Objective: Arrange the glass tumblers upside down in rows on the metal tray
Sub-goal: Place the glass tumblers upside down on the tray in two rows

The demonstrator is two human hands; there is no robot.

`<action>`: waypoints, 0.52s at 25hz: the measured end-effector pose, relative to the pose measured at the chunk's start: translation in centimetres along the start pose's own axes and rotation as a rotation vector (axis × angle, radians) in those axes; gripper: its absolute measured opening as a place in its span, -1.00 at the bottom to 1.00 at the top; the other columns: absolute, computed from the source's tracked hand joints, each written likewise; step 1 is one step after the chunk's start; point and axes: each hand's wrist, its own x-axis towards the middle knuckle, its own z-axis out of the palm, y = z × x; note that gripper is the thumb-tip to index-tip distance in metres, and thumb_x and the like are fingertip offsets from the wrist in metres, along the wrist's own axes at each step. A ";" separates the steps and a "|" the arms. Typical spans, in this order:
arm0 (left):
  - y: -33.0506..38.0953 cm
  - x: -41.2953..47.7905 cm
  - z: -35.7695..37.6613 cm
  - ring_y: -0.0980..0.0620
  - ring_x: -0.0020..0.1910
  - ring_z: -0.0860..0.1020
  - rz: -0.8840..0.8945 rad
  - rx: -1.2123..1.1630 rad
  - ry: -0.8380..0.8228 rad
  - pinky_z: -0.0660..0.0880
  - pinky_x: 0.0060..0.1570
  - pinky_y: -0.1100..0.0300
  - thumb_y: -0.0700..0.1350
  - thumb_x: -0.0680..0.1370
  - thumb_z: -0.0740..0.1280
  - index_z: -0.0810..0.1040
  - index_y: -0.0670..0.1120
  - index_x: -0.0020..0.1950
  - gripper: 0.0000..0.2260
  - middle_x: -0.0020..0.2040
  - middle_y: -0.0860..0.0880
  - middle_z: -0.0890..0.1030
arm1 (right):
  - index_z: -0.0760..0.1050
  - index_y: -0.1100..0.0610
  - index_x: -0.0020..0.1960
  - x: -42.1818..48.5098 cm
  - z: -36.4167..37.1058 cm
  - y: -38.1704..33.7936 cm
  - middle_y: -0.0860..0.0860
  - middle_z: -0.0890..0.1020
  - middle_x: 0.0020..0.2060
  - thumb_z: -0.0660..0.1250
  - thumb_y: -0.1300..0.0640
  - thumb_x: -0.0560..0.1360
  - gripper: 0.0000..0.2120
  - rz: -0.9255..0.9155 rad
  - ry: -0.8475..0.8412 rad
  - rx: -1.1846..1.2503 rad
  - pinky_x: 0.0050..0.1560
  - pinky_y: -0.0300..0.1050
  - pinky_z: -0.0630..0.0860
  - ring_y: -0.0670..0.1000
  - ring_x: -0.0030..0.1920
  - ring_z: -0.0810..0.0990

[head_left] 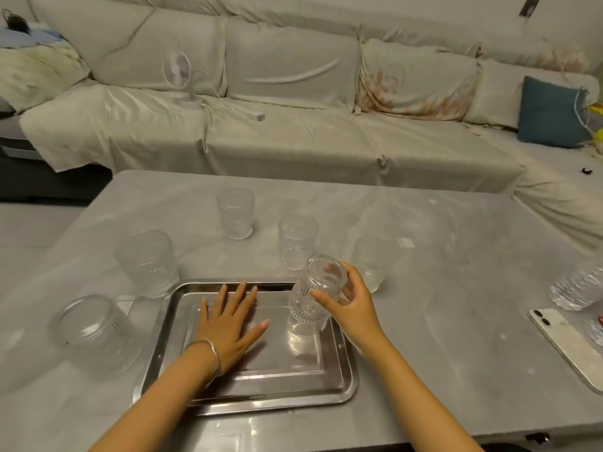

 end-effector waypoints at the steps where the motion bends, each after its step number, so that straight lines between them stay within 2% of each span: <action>1: -0.1 -0.1 0.2 -0.03 0.41 -0.40 0.011 0.034 -0.009 -0.34 0.41 -0.17 0.52 0.20 -0.39 -0.44 0.10 0.36 -0.15 0.44 0.09 -0.38 | 0.42 -0.09 0.23 0.0 0.1 0.3 -0.09 0.55 0.24 0.56 -0.09 0.18 -0.33 0.005 -0.001 -0.008 0.02 -0.29 0.58 -0.16 0.18 0.57; 3: -0.1 -0.1 0.4 -0.04 0.38 -0.45 0.013 0.082 -0.021 -0.38 0.37 -0.18 0.52 0.09 -0.50 -0.48 0.09 0.33 -0.09 0.40 0.08 -0.43 | 0.42 -0.09 0.23 0.1 0.3 0.7 -0.11 0.55 0.23 0.56 -0.09 0.17 -0.33 0.013 0.002 -0.027 -0.03 -0.35 0.56 -0.25 0.13 0.57; 7: 0.1 0.0 1.1 -0.06 0.40 -0.43 -0.009 0.140 -0.043 -0.39 0.36 -0.21 0.49 0.08 -0.55 -0.46 0.08 0.36 -0.08 0.40 0.07 -0.44 | 0.42 -0.04 0.24 0.2 0.7 1.2 -0.11 0.56 0.21 0.55 -0.08 0.17 -0.33 0.009 -0.001 -0.045 -0.04 -0.36 0.54 -0.27 0.11 0.58; 8: 0.0 0.0 1.2 -0.06 0.41 -0.43 -0.016 0.152 -0.046 -0.39 0.36 -0.21 0.49 0.14 -0.50 -0.46 0.08 0.36 -0.13 0.42 0.07 -0.43 | 0.42 -0.04 0.24 0.2 0.8 1.2 -0.12 0.56 0.21 0.55 -0.08 0.18 -0.33 0.004 -0.002 -0.050 -0.04 -0.36 0.54 -0.28 0.11 0.57; 11: -0.1 0.1 1.4 -0.05 0.40 -0.43 -0.040 0.168 -0.046 -0.38 0.38 -0.23 0.39 0.44 -0.19 -0.45 0.07 0.36 -0.31 0.48 0.05 -0.37 | 0.41 -0.08 0.23 0.2 0.9 1.3 -0.15 0.56 0.18 0.54 -0.08 0.20 -0.36 -0.003 -0.008 -0.057 -0.02 -0.35 0.55 -0.27 0.11 0.58; 13: 0.0 0.1 1.3 -0.07 0.44 -0.39 -0.046 0.172 -0.044 -0.37 0.39 -0.23 0.33 0.49 -0.11 -0.43 0.07 0.38 -0.32 0.50 0.05 -0.35 | 0.40 -0.13 0.22 0.2 0.8 1.1 -0.15 0.55 0.19 0.53 -0.07 0.21 -0.38 0.001 -0.018 -0.064 0.02 -0.32 0.56 -0.21 0.14 0.57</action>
